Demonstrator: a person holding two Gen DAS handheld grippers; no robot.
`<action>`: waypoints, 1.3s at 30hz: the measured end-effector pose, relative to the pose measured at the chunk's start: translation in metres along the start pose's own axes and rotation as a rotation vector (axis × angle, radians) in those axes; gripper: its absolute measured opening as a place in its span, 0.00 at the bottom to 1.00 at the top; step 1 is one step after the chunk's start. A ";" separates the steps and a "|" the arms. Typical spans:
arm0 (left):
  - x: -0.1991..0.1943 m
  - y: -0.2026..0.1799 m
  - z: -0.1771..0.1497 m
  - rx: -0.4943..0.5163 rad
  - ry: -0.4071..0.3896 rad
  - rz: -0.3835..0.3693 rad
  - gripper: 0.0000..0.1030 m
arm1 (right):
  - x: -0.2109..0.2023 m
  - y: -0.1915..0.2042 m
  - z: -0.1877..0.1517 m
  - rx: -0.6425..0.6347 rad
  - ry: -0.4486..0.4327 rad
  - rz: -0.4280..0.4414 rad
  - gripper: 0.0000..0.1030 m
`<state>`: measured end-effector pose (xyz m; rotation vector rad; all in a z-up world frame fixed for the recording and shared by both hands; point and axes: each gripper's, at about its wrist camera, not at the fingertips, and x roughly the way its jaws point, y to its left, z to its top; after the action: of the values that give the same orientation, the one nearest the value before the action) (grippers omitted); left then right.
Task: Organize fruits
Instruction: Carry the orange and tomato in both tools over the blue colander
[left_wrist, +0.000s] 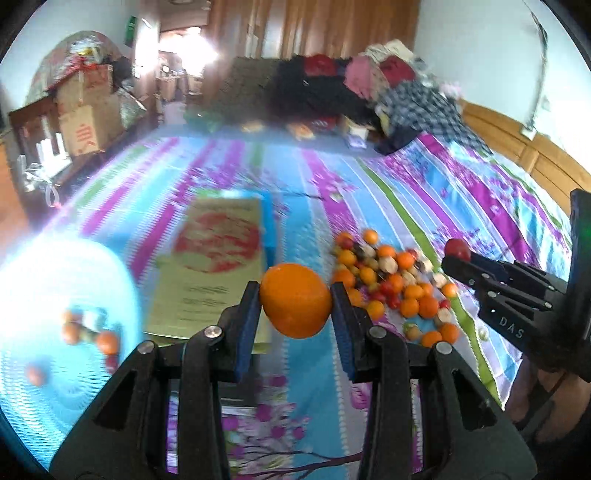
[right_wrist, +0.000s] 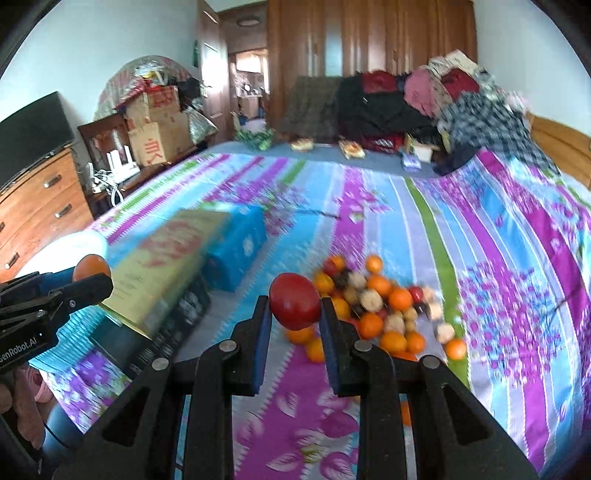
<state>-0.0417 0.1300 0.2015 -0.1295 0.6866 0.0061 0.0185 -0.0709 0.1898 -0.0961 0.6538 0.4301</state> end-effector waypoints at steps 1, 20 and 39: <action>-0.005 0.007 0.002 -0.008 -0.007 0.013 0.37 | -0.002 0.007 0.006 -0.010 -0.007 0.009 0.28; -0.094 0.171 -0.001 -0.299 -0.031 0.303 0.38 | 0.007 0.229 0.087 -0.209 0.029 0.323 0.28; -0.070 0.248 -0.061 -0.509 0.186 0.273 0.38 | 0.078 0.343 0.038 -0.388 0.375 0.416 0.28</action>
<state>-0.1466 0.3716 0.1705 -0.5286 0.8742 0.4374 -0.0475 0.2768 0.1882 -0.4209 0.9574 0.9536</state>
